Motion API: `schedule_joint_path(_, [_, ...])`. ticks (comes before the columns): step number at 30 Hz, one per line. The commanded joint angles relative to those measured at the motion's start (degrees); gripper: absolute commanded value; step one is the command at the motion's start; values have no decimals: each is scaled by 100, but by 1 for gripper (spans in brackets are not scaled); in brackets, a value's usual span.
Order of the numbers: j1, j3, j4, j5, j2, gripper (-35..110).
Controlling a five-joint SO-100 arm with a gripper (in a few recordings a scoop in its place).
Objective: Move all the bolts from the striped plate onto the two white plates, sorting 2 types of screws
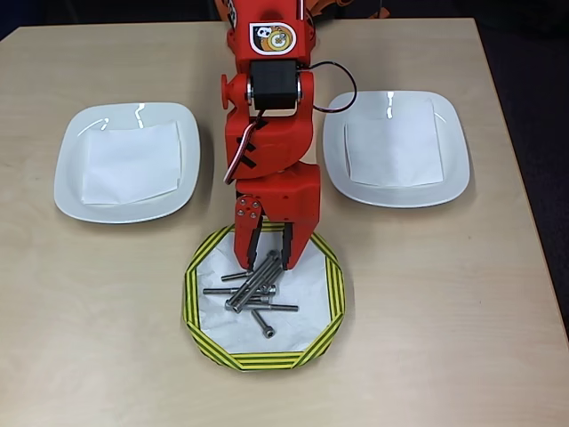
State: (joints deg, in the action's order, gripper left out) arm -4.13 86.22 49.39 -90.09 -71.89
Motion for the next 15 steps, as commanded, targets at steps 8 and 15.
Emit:
schedule_joint_path(8, [114,272,-325,-290,-26,18])
schedule_joint_path(15, [185,97,-756,-272,413,16])
